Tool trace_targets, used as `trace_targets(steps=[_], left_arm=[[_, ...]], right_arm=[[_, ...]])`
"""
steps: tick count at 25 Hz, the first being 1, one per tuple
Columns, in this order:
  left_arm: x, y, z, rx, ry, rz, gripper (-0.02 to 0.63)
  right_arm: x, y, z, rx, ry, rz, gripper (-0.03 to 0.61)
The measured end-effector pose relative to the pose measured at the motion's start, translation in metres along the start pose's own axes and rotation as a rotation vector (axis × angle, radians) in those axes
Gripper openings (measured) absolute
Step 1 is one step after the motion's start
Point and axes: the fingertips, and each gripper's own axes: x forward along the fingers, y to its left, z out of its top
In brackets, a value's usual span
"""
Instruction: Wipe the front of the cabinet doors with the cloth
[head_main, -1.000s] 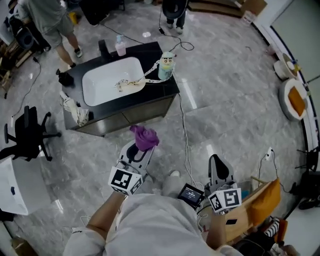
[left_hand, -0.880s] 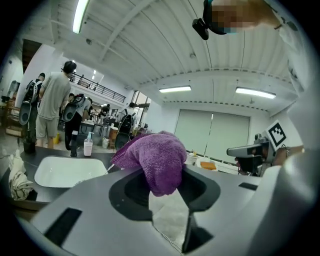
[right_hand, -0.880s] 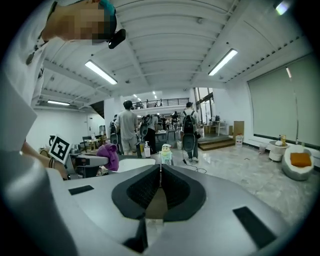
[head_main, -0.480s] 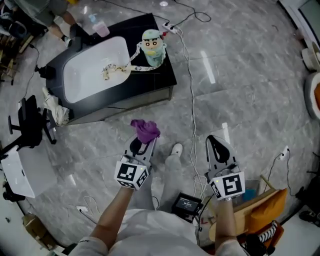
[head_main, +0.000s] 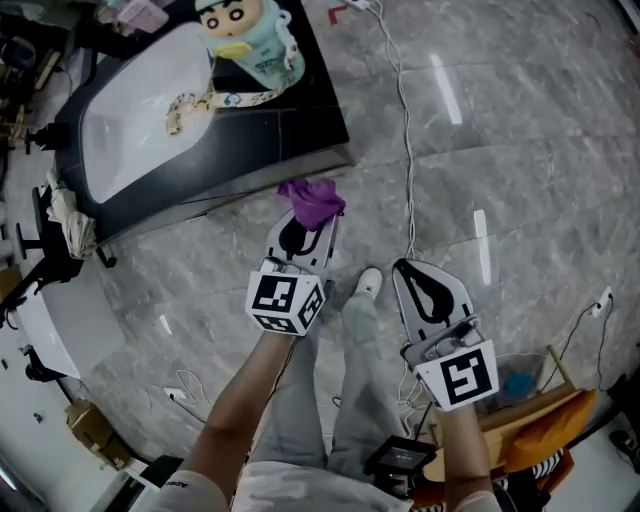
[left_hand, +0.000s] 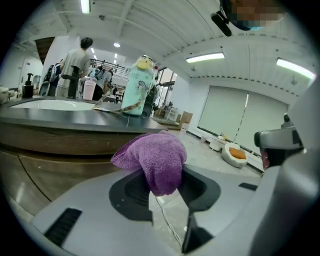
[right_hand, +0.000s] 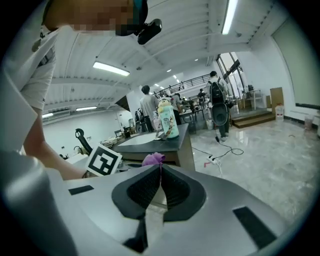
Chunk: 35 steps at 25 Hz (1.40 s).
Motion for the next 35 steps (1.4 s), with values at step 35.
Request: trace_targets(steps=[35], left_arm=[[-0.039,0.229,-0.080,0.106,0.041,0.095,0.138]], right_arm=[[0.121,0.138,-0.128,-0.091,0.175,0.113,0.029]])
